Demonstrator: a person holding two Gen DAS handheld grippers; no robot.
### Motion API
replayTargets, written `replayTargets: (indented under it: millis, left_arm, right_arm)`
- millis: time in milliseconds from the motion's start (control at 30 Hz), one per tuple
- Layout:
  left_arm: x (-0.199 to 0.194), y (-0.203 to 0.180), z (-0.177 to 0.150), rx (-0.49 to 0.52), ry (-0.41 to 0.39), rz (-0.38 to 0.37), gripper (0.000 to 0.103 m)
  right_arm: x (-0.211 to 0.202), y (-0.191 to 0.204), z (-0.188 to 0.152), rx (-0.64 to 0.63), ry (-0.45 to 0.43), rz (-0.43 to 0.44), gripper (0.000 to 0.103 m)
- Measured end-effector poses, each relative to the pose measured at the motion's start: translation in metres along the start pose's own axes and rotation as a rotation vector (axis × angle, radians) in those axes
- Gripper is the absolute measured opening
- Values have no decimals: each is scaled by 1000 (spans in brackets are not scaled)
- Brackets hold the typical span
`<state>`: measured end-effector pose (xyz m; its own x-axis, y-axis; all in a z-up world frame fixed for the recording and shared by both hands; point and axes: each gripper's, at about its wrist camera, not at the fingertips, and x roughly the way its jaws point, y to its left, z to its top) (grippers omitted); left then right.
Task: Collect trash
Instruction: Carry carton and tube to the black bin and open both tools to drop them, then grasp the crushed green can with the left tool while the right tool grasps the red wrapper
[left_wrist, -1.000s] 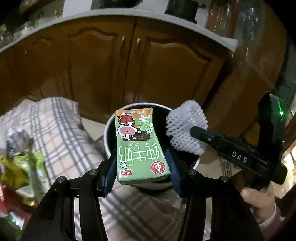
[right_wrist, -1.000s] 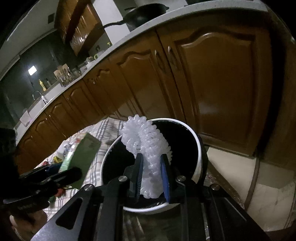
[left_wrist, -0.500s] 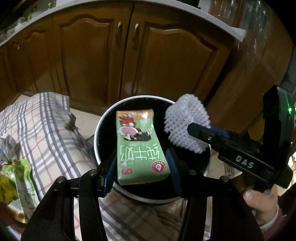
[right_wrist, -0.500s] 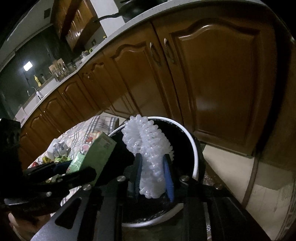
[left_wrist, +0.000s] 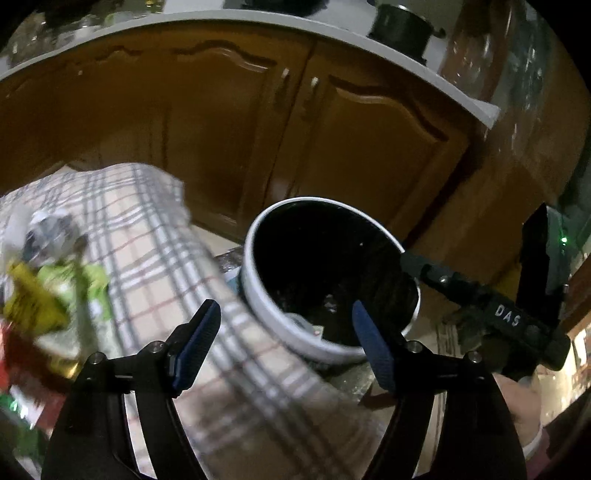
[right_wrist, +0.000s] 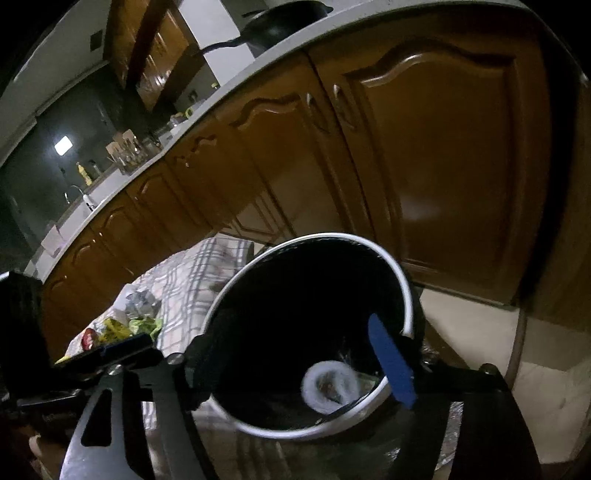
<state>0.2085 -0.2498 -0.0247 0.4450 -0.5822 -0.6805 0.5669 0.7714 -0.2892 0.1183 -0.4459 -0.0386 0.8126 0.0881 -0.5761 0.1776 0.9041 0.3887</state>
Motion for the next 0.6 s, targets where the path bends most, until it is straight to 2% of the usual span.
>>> replayTargets:
  millis: [200, 600]
  left_arm:
    - [-27, 20, -23, -42, -15, 18, 76]
    - [-83, 64, -69, -110, -61, 117, 76]
  right_arm:
    - [-9, 17, -19, 6, -19, 17, 83]
    - [-12, 58, -43, -14, 13, 94, 83]
